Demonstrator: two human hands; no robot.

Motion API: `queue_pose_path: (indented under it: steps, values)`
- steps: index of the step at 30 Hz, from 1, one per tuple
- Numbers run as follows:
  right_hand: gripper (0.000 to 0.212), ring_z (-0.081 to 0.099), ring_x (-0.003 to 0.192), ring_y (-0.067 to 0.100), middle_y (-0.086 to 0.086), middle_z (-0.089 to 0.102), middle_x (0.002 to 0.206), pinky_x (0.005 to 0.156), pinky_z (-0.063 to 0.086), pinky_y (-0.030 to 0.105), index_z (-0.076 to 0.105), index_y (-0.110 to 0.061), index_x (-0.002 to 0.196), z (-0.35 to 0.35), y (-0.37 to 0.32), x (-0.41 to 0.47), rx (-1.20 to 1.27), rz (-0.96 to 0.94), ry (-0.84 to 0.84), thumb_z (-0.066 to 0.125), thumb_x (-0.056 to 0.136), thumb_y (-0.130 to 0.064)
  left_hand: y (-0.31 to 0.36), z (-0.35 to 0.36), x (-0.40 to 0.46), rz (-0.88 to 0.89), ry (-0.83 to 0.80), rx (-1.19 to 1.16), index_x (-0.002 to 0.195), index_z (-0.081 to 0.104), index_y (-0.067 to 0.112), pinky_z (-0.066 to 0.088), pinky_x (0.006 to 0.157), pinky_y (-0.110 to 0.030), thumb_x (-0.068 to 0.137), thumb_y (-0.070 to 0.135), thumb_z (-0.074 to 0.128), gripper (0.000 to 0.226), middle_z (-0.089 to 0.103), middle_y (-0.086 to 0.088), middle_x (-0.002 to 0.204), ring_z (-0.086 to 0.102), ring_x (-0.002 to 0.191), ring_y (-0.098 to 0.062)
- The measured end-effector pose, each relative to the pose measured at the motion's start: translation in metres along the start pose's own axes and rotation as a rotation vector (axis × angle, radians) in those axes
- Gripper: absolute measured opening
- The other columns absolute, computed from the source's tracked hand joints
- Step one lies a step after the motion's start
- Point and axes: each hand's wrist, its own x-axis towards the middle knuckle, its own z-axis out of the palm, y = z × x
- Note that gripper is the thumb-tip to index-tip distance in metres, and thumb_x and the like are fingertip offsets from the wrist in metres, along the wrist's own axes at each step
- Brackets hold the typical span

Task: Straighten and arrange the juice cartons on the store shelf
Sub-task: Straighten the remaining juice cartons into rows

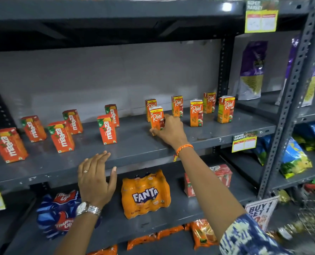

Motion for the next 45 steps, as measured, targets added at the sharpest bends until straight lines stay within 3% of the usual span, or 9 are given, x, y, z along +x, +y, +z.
queue_pose_path:
  steps: [11, 17, 20, 23, 26, 30, 33, 37, 45]
  values:
    - [0.067, 0.065, 0.107, 0.027, 0.01, 0.069, 0.116, 0.09, 0.055, 0.041, 0.061, -0.008, 0.119, 0.0, 0.0, 0.003, -0.003, 0.019, -0.033, 0.078, 0.073, -0.053, 0.031, -0.009, 0.007, -0.043, -0.118, 0.101, 0.134, 0.055, 0.014, 0.033, 0.113, -0.046, 0.095, 0.047, 0.041, 0.053, 0.062, -0.007, 0.137, 0.056, 0.125, -0.028]
    - [0.079, 0.064, 0.113, 0.027, 0.01, 0.067, 0.122, 0.094, 0.055, 0.042, 0.056, -0.008, 0.13, -0.007, 0.009, 0.002, 0.071, 0.04, -0.05, 0.08, 0.07, -0.054, 0.062, 0.004, 0.008, -0.024, -0.151, 0.068, 0.137, 0.054, 0.013, 0.025, 0.12, -0.044, 0.093, 0.044, 0.046, 0.054, 0.06, -0.007, 0.141, 0.052, 0.131, -0.027]
    - [0.076, 0.065, 0.103, 0.025, 0.008, 0.068, 0.112, 0.083, 0.055, 0.031, 0.055, -0.01, 0.124, -0.022, 0.029, -0.001, 0.148, 0.053, 0.234, 0.084, 0.067, -0.051, 0.058, 0.006, 0.007, -0.023, -0.151, 0.067, 0.137, 0.054, 0.014, 0.026, 0.119, -0.044, 0.094, 0.043, 0.045, 0.052, 0.06, -0.005, 0.141, 0.053, 0.131, -0.026]
    - [0.09, 0.052, 0.116, 0.03, 0.013, 0.055, 0.125, 0.095, 0.043, 0.033, 0.042, -0.006, 0.128, -0.039, 0.052, 0.007, 0.051, 0.161, 0.525, 0.087, 0.062, -0.046, 0.059, 0.007, 0.008, -0.024, -0.146, 0.072, 0.137, 0.055, 0.014, 0.027, 0.12, -0.044, 0.095, 0.042, 0.045, 0.052, 0.06, -0.005, 0.141, 0.054, 0.131, -0.026]
    - [0.102, 0.049, 0.125, 0.036, 0.019, 0.05, 0.134, 0.103, 0.044, 0.041, 0.035, 0.0, 0.135, -0.048, 0.065, 0.021, -0.018, 0.299, 0.411, 0.089, 0.061, -0.044, 0.061, 0.009, 0.007, -0.043, -0.121, 0.068, 0.135, 0.056, 0.013, 0.027, 0.119, -0.045, 0.095, 0.042, 0.044, 0.051, 0.062, -0.007, 0.139, 0.055, 0.129, -0.028]
    - [0.072, 0.055, 0.123, 0.039, 0.02, 0.055, 0.131, 0.098, 0.047, 0.042, 0.038, -0.002, 0.129, -0.05, 0.071, 0.035, 0.079, 0.235, 0.203, 0.083, 0.075, -0.019, 0.064, 0.012, 0.007, -0.057, -0.087, 0.042, 0.133, 0.057, 0.013, 0.027, 0.119, -0.045, 0.093, 0.04, 0.045, 0.05, 0.063, -0.007, 0.136, 0.056, 0.127, -0.029]
    - [0.065, 0.058, 0.119, 0.036, 0.018, 0.058, 0.129, 0.096, 0.048, 0.043, 0.043, -0.005, 0.127, -0.051, 0.072, 0.034, 0.118, 0.163, 0.113, 0.081, 0.077, -0.021, 0.063, 0.015, 0.007, -0.057, -0.067, 0.042, 0.132, 0.057, 0.012, 0.026, 0.119, -0.045, 0.092, 0.04, 0.045, 0.05, 0.064, -0.008, 0.135, 0.056, 0.127, -0.03]
    - [0.065, 0.06, 0.118, 0.033, 0.014, 0.062, 0.128, 0.096, 0.05, 0.042, 0.046, -0.008, 0.128, -0.053, 0.076, 0.028, 0.129, 0.143, 0.079, 0.082, 0.077, -0.029, 0.061, 0.017, 0.006, -0.045, -0.055, 0.054, 0.131, 0.057, 0.012, 0.029, 0.117, -0.048, 0.092, 0.04, 0.045, 0.05, 0.064, -0.01, 0.135, 0.057, 0.125, -0.032]
    - [0.064, 0.059, 0.121, 0.03, 0.012, 0.06, 0.13, 0.098, 0.05, 0.041, 0.047, -0.009, 0.13, -0.055, 0.08, 0.021, 0.144, 0.137, 0.114, 0.08, 0.079, -0.028, 0.06, 0.019, 0.006, -0.042, -0.059, 0.064, 0.132, 0.057, 0.012, 0.029, 0.116, -0.048, 0.092, 0.04, 0.045, 0.05, 0.064, -0.009, 0.135, 0.058, 0.125, -0.032]
